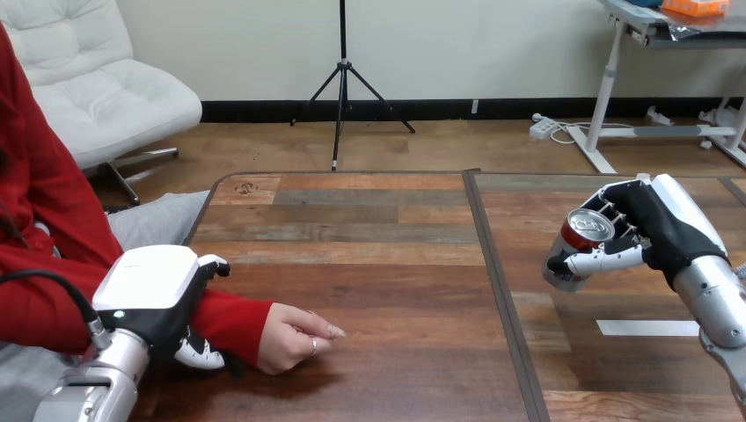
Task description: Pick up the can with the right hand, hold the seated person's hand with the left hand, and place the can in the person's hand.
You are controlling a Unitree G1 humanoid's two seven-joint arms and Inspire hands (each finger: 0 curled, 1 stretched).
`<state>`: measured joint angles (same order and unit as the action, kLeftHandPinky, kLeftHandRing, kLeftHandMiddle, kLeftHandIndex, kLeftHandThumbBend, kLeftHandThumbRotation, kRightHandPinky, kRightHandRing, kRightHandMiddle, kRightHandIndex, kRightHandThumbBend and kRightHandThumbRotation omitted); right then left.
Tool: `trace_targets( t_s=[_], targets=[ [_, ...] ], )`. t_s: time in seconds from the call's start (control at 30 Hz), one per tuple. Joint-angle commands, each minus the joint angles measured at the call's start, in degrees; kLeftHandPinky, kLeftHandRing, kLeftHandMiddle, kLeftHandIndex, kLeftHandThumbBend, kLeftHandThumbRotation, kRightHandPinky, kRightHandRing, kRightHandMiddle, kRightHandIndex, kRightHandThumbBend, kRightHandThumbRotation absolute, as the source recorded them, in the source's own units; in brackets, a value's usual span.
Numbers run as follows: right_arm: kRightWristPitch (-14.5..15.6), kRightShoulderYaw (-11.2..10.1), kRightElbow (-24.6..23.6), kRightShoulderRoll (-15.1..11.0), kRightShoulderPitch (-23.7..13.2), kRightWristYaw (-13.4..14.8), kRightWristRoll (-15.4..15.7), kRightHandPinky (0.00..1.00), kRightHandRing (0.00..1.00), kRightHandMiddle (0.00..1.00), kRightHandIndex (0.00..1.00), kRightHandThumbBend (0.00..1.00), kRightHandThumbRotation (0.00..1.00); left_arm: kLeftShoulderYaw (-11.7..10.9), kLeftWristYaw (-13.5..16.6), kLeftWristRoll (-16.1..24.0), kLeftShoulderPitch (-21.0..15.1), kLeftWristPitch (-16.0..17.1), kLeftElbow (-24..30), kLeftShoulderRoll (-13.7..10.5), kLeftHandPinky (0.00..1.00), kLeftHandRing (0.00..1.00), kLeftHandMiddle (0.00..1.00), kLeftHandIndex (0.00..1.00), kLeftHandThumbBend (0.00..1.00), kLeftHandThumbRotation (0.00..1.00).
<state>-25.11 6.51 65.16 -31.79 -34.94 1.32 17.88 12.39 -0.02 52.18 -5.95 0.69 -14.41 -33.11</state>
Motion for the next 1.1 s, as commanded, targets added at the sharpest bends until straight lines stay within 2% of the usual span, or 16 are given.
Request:
trace_targets(
  t_s=[0.0, 0.17, 0.33, 0.67, 1.07],
  targets=[
    [-1.9, -1.6, -4.0, -0.9, -3.0, 0.6, -1.3, 0.37, 0.41, 0.44, 0.45, 0.85, 0.0, 1.8, 0.5, 0.7, -3.2, 0.1, -2.1, -0.7, 0.73, 0.73, 0.73, 0.74, 0.96, 0.04],
    [-2.2, -1.7, -4.0, -0.9, -2.9, 0.7, -1.3, 0.37, 0.4, 0.44, 0.45, 0.85, 0.0, 2.4, -0.5, 0.3, -3.8, -0.3, -2.6, -0.7, 0.69, 0.7, 0.71, 0.71, 0.94, 0.01],
    [-2.3, -1.7, -3.9, -0.9, -2.9, 0.9, -1.2, 0.37, 0.4, 0.44, 0.45, 0.85, 0.0, 2.7, -0.8, -0.1, -4.2, -0.1, -3.0, -0.7, 0.6, 0.64, 0.66, 0.67, 0.92, 0.0],
    [-2.3, -1.8, -3.9, -0.9, -2.9, 1.3, -1.2, 0.36, 0.39, 0.43, 0.45, 0.85, 0.0, 3.5, 1.5, -0.1, -4.6, 1.3, -4.4, -0.8, 0.46, 0.54, 0.57, 0.59, 0.91, 0.0],
    [-1.8, -1.7, -3.9, -1.0, -2.9, 0.9, -1.2, 0.37, 0.4, 0.44, 0.45, 0.85, 0.0, 3.9, 2.4, -0.1, -4.9, 2.7, -5.3, -0.8, 0.42, 0.51, 0.56, 0.56, 0.9, 0.0]
  ],
)
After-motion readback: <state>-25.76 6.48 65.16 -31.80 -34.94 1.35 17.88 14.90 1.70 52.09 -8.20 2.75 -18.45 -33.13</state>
